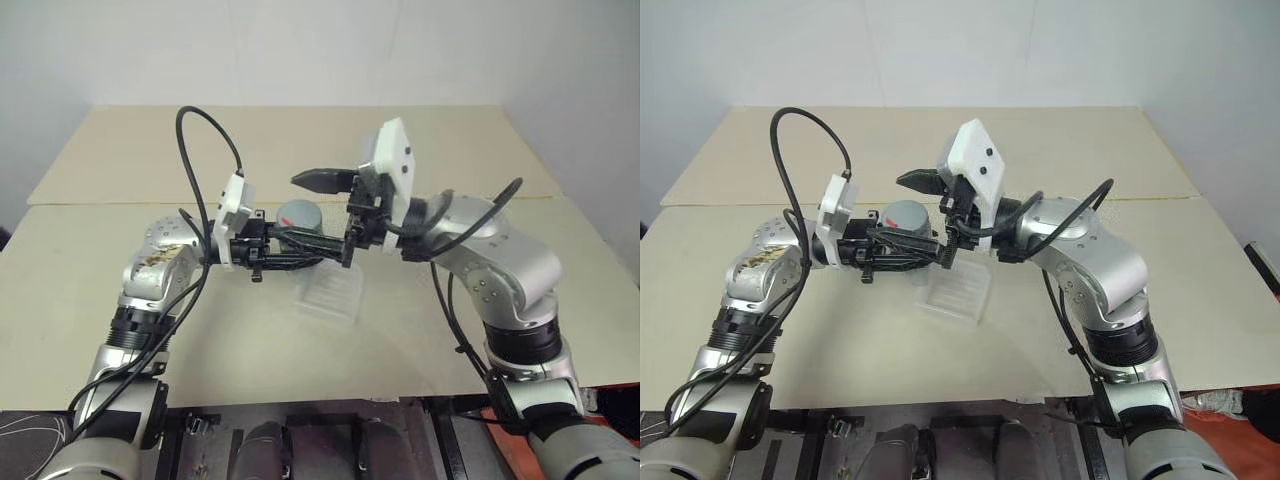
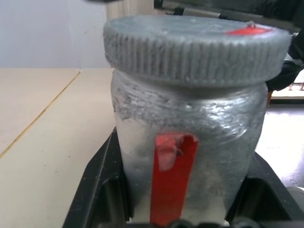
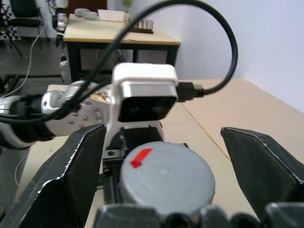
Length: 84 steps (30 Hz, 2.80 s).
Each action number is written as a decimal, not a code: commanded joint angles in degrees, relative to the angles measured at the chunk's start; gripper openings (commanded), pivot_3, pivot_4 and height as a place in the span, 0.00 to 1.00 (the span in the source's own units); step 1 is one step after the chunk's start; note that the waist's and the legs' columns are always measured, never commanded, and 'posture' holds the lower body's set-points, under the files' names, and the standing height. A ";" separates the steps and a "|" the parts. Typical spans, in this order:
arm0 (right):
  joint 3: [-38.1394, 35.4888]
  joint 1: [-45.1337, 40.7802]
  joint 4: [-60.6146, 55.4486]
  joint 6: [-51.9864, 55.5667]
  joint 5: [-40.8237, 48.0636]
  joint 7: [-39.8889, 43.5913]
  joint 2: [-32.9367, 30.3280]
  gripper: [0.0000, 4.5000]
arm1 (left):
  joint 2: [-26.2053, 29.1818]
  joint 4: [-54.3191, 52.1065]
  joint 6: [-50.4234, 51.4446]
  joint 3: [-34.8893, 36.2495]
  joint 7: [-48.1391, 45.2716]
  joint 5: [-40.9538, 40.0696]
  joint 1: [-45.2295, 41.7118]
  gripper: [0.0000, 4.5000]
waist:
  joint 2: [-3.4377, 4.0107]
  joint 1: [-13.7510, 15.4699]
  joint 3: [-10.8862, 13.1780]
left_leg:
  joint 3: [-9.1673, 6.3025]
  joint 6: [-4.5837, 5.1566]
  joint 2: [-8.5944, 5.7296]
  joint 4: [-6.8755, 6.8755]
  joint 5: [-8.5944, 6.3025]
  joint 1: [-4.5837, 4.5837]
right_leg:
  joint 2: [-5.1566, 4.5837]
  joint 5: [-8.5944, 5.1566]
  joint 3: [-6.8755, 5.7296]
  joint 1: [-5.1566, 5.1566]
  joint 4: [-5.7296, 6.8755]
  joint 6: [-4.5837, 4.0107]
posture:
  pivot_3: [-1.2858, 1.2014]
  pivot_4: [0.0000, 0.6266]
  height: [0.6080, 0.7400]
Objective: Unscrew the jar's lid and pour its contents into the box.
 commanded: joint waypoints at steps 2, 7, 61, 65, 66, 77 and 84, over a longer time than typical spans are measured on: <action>0.90 -1.88 1.44 -1.04 -2.94 -1.92 1.14 1.00 | 0.16 -1.45 -1.16 0.79 -0.45 -0.51 -1.24 0.43 | 0.00 0.01 0.00 | -0.01 0.00 0.01 0.00 0.00 0.00 | 0.01 0.00 -0.01 -0.01 0.01 0.00 | 0.52 0.24 1.00; -0.41 -0.67 4.55 -2.86 -4.83 -1.58 0.31 1.00 | 1.27 -2.34 -1.09 1.31 -0.93 -0.77 -0.49 0.43 | 0.00 -0.04 0.00 | -0.01 0.01 0.02 0.00 -0.01 0.00 | 0.02 0.00 -0.02 0.00 -0.01 0.00 | 0.52 0.24 1.00; -1.64 -0.50 -0.65 0.10 -1.34 -3.15 -2.36 1.00 | -0.59 0.24 -2.35 1.11 -0.76 0.75 -2.12 0.43 | 0.00 -0.01 0.00 | -0.03 0.05 0.02 0.00 -0.03 0.00 | 0.03 0.00 -0.01 0.02 0.00 0.00 | 0.52 0.24 1.00; -3.18 -0.08 0.25 -0.14 -1.55 -2.38 -3.92 1.00 | -0.34 0.79 -2.62 1.23 -0.92 0.87 -2.47 0.43 | 0.00 -0.03 0.00 | -0.03 0.07 0.02 0.00 -0.04 0.00 | 0.04 0.00 -0.01 0.01 0.00 0.00 | 0.52 0.24 1.00; -3.70 0.03 0.37 -0.14 -1.45 -2.17 -4.45 1.00 | -0.29 0.94 -2.68 1.28 -0.94 0.91 -2.59 0.43 | 0.00 -0.02 0.00 | -0.03 0.08 0.02 0.00 -0.05 0.00 | 0.04 0.00 -0.01 0.01 0.00 0.00 | 0.52 0.24 1.00; -6.67 0.65 1.13 0.01 -1.10 -2.63 -7.01 1.00 | -0.54 0.81 -2.77 1.41 -0.73 1.10 -2.65 0.43 | 0.00 -0.02 0.00 | -0.03 0.12 0.02 0.00 -0.07 0.00 | 0.04 0.00 -0.01 0.01 -0.01 0.00 | 0.52 0.24 1.00; -8.39 1.34 0.97 0.01 0.25 -3.22 -7.95 1.00 | -0.33 0.35 -2.48 1.39 -0.93 0.87 -2.47 0.43 | 0.00 -0.01 0.00 | -0.03 0.12 0.02 0.00 -0.07 0.00 | 0.04 0.00 -0.01 0.02 -0.01 0.00 | 0.52 0.24 1.00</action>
